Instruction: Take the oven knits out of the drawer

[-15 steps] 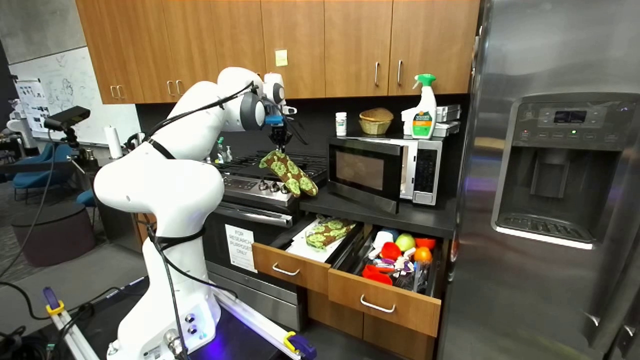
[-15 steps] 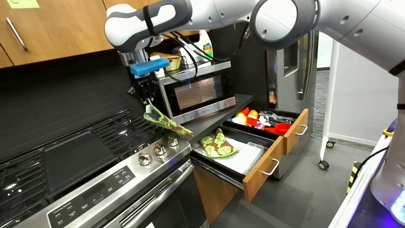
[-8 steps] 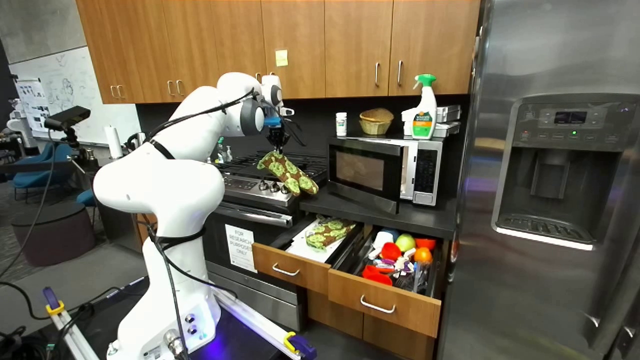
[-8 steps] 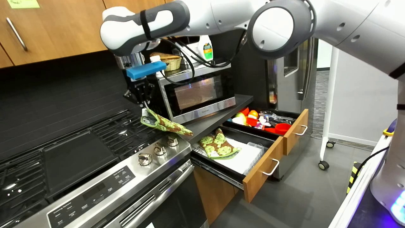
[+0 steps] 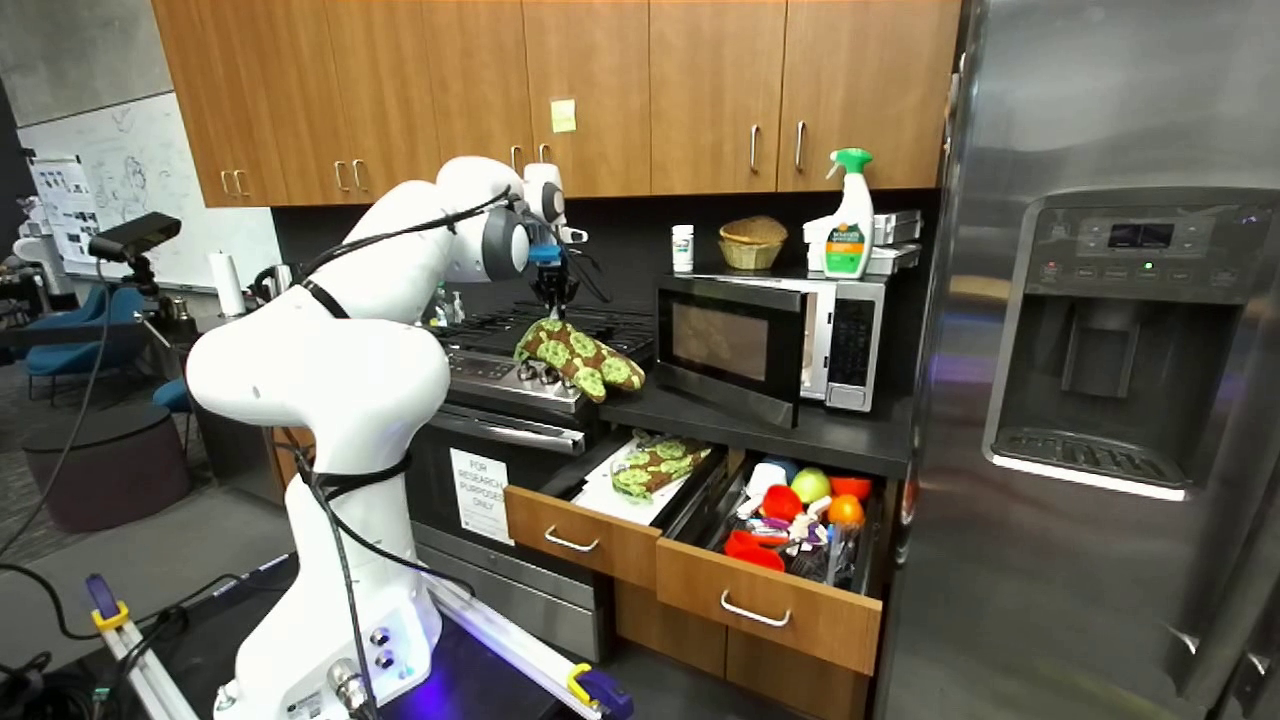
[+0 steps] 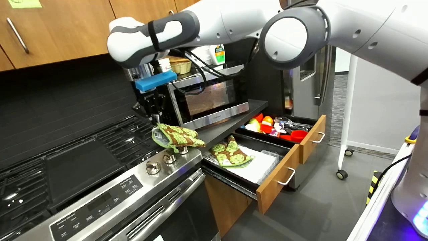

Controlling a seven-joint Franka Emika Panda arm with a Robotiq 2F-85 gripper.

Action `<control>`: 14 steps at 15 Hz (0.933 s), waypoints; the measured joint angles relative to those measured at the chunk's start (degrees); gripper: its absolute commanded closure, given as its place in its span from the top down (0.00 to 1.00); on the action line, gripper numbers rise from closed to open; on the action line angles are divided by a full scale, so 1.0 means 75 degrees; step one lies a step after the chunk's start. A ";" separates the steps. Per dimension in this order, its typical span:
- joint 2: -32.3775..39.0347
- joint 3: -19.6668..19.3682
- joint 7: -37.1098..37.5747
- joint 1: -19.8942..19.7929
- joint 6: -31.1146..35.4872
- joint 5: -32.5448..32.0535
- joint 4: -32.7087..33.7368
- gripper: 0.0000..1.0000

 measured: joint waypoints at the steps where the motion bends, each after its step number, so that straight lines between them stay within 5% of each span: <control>1: 0.0024 -0.0001 0.0000 0.0000 -0.0015 -0.0001 0.0022 0.62; 7: 0.0116 -0.0023 0.0001 -0.0004 -0.0138 -0.0002 0.0137 0.99; 14: 0.0104 -0.0298 0.0116 -0.0068 -0.0470 -0.0118 0.0358 1.00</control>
